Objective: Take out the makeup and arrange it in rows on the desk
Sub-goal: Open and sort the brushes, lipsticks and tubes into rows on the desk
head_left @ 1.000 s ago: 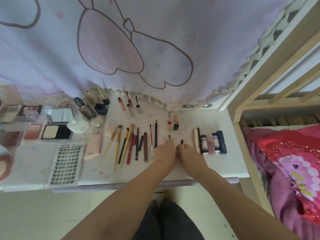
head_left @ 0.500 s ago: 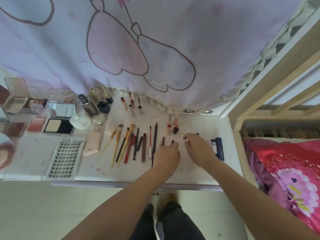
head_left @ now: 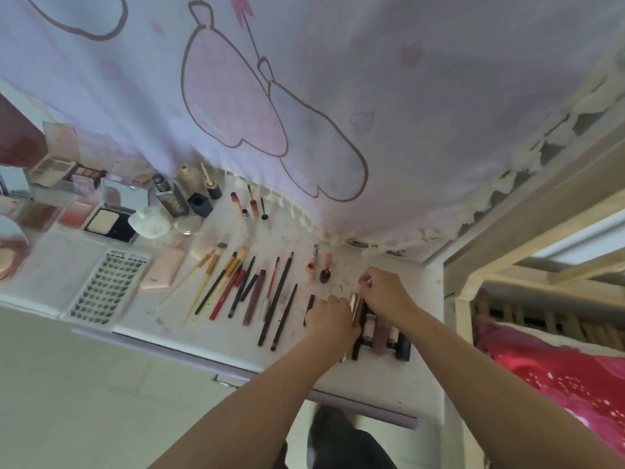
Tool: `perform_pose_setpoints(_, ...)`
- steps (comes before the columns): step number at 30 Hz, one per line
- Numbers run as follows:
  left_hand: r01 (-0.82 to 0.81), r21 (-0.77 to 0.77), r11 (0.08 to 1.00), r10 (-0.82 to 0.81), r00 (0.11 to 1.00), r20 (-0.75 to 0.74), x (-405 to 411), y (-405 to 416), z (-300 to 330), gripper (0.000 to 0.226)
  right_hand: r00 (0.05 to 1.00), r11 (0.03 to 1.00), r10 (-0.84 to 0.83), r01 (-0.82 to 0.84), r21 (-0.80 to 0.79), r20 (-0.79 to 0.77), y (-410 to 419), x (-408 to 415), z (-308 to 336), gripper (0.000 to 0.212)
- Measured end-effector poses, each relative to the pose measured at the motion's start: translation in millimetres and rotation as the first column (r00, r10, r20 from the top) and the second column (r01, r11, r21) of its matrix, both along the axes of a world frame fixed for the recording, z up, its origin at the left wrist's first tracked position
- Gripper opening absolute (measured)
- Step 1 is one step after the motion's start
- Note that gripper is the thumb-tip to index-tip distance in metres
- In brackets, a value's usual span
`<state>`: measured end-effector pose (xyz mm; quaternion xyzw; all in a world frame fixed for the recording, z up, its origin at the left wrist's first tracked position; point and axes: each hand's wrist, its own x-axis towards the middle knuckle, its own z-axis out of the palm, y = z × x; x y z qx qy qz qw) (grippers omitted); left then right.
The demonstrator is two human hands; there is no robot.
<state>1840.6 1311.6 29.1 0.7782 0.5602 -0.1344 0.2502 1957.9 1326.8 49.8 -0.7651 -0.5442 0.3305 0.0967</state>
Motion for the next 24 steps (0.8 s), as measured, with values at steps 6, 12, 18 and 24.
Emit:
perform_pose_setpoints(6,-0.023,0.182,0.983,0.001,0.993,0.120,-10.7,-8.9,4.9,0.034,0.996,0.991,0.091,-0.089,-0.095,0.015,0.9,-2.1,11.5,0.040)
perform_pose_setpoints(12,-0.094,0.232,0.968,-0.013,0.906,0.422,-35.4,-17.1,17.8,0.032,0.972,0.988,0.123,-0.140,-0.070,-0.200,-2.8,-15.3,37.4,0.035)
perform_pose_setpoints(18,-0.010,-0.644,0.765,0.552,0.525,0.648,-61.2,-8.6,53.6,0.029,0.791,0.995,0.005,-0.066,-0.077,-0.612,-20.9,-12.5,52.1,0.025)
perform_pose_setpoints(24,0.069,-0.640,0.765,0.515,0.531,0.673,-85.9,-2.2,72.1,0.029,0.756,0.989,0.117,-0.144,0.011,-0.644,-28.0,-21.2,69.6,0.019)
